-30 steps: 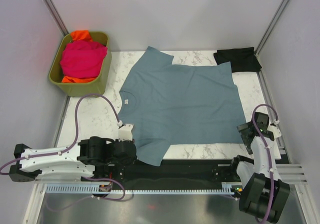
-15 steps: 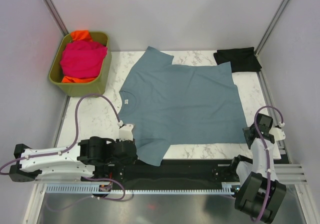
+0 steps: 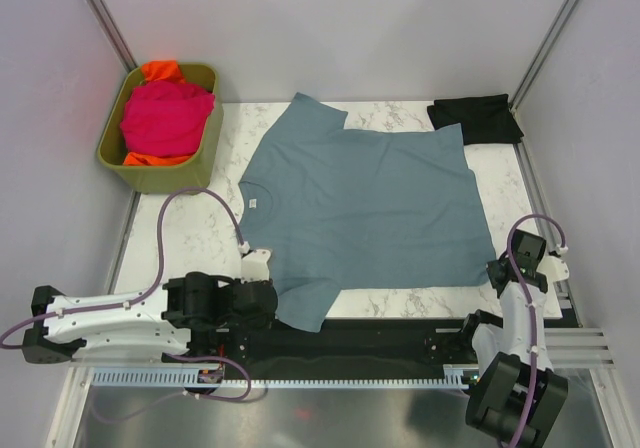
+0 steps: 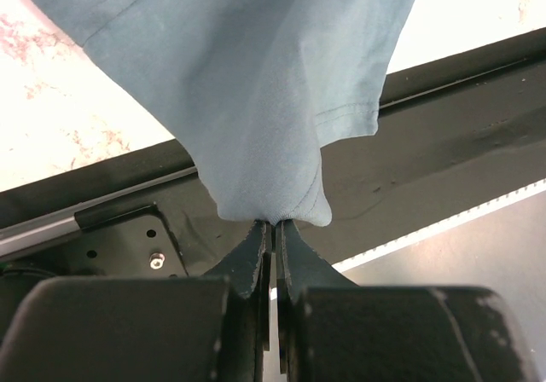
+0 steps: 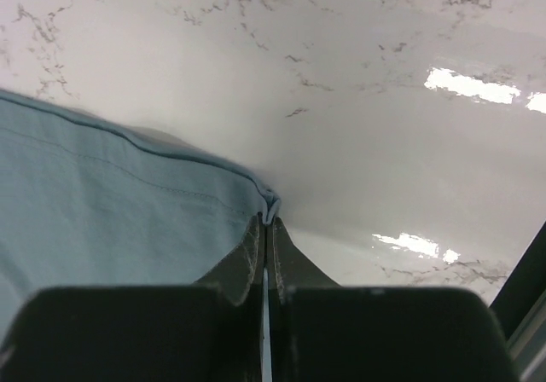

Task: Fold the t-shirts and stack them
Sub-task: Fold the tshirt

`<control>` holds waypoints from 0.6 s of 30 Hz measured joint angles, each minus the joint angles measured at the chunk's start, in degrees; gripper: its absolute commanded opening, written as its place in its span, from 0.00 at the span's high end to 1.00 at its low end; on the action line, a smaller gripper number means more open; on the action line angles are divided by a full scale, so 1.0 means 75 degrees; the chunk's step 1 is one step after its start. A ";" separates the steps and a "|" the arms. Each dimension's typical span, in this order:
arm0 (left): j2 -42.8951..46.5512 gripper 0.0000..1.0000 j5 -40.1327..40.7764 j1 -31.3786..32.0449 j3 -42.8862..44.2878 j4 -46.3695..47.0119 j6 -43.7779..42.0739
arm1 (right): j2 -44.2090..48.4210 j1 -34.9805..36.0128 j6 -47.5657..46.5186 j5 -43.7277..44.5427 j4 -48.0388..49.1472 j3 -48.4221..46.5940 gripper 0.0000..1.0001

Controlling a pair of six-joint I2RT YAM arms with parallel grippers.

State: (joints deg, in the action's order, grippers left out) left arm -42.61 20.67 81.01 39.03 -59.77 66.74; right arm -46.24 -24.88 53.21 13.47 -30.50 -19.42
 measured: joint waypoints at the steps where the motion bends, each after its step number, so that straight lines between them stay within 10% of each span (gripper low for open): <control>1: -0.0009 0.98 0.0003 -0.0015 0.0015 -0.0029 0.0000 | 0.0073 0.0000 -0.0020 -0.0026 -0.0023 -0.0006 1.00; 18: -0.1393 0.98 0.0172 -0.2244 0.2792 -0.0592 -0.2017 | 0.0026 0.0000 -0.1134 -0.1285 -0.0376 -0.1221 1.00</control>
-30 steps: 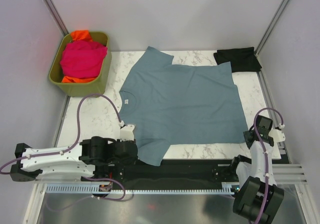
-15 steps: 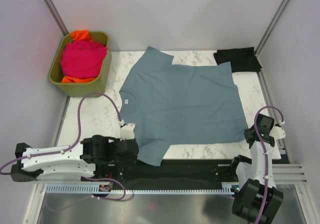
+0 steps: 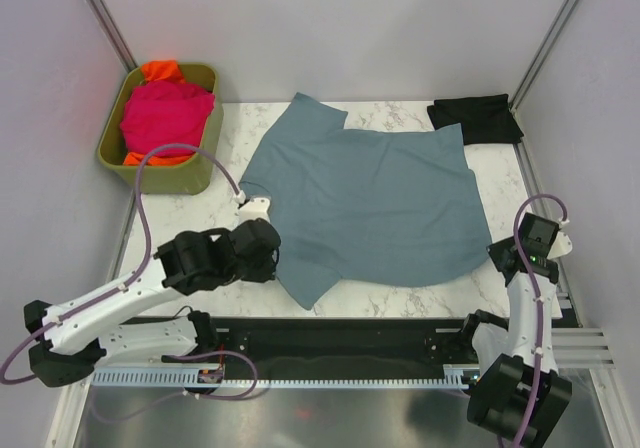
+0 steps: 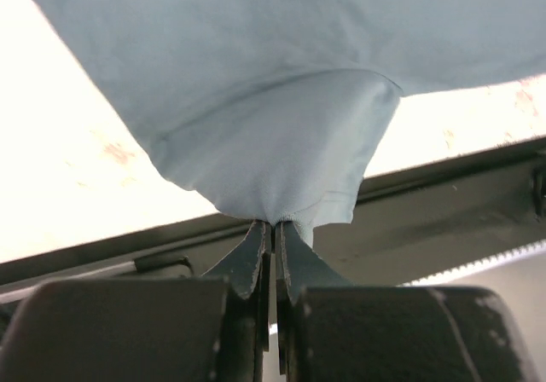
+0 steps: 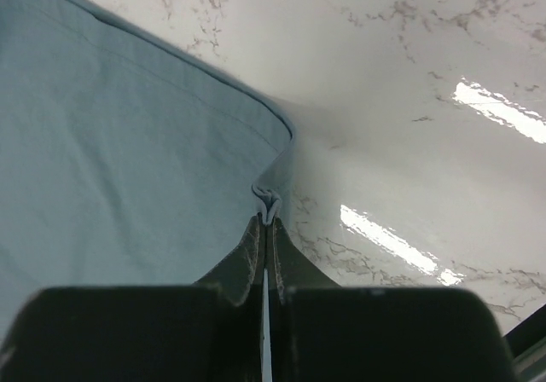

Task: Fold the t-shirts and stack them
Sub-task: Fold the tshirt

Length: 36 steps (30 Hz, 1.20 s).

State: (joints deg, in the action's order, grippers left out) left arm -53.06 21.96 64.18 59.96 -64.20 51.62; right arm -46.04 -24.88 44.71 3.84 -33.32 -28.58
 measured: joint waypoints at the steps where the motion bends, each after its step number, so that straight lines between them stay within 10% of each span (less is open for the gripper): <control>1: -0.0128 0.98 0.0003 -0.0207 0.0154 0.0006 -0.0227 | -0.0079 0.0000 -0.0029 -0.0067 0.0015 -0.0023 1.00; 36: -0.4406 0.98 -0.1332 -0.4695 0.3104 0.1486 -0.4211 | -0.4785 0.0854 -0.0303 -0.0752 0.1804 -0.2667 1.00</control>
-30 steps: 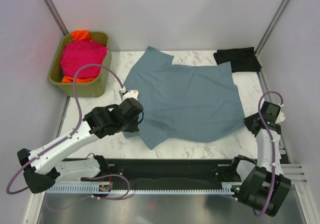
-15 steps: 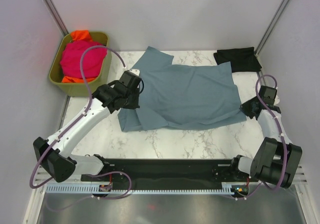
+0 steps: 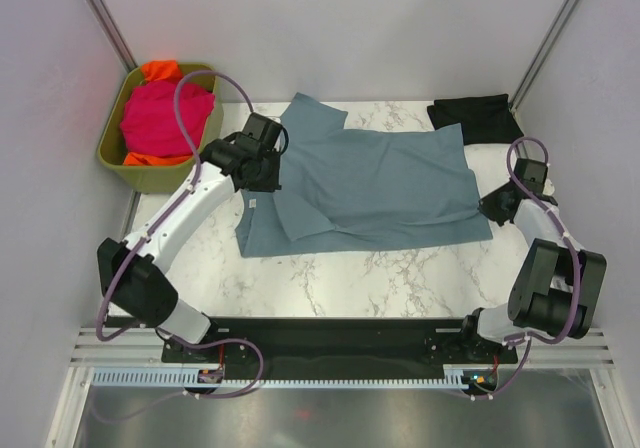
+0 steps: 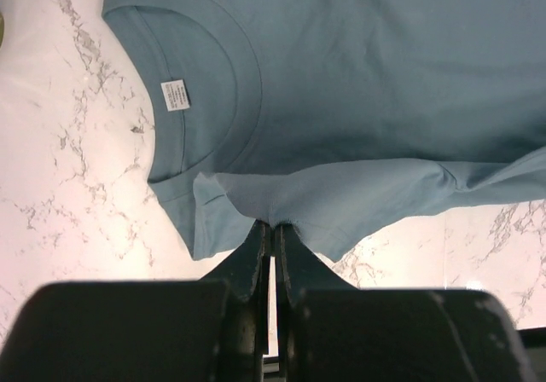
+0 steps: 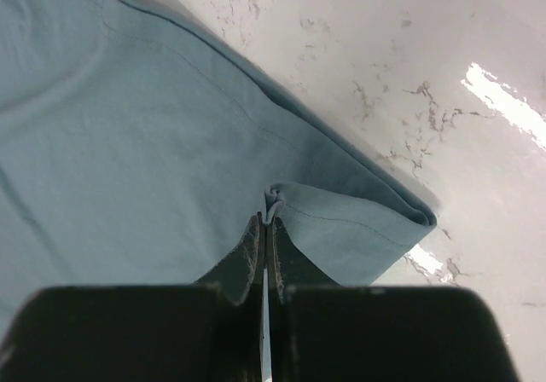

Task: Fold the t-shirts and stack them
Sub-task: Fold the tshirt

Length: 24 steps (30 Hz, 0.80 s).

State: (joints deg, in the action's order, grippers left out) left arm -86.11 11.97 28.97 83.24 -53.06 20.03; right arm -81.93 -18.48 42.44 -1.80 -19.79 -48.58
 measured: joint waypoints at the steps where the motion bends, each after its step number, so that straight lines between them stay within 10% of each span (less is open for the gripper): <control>1: -0.0146 0.98 -0.0032 -0.0038 0.0105 0.0009 -0.0015 | -0.0090 0.0000 0.0015 0.0020 0.0015 -0.0038 1.00; 16: -0.1947 0.98 -0.0216 -0.0676 0.1061 0.0149 -0.0353 | -0.1215 0.0000 0.0111 0.0047 0.0321 -0.0323 1.00; 19: -0.2250 0.98 -0.0224 -0.0822 0.1259 0.0160 -0.0417 | -0.1437 0.0000 0.0128 0.0044 0.0353 -0.0481 0.90; 22: -0.2687 0.96 -0.0289 -0.1000 0.1536 0.0166 -0.0472 | -0.1719 0.0000 0.0204 0.0035 0.0347 -0.0697 0.59; 24: -0.3066 0.78 -0.0388 -0.1128 0.1818 0.0125 -0.0522 | -0.1964 0.0000 0.0283 0.0009 0.0353 -0.0935 0.30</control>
State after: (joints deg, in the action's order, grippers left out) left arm -109.10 9.06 20.51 96.88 -52.12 16.12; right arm -96.66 -18.48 44.56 -1.74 -17.15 -55.59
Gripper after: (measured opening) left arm 0.066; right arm 0.480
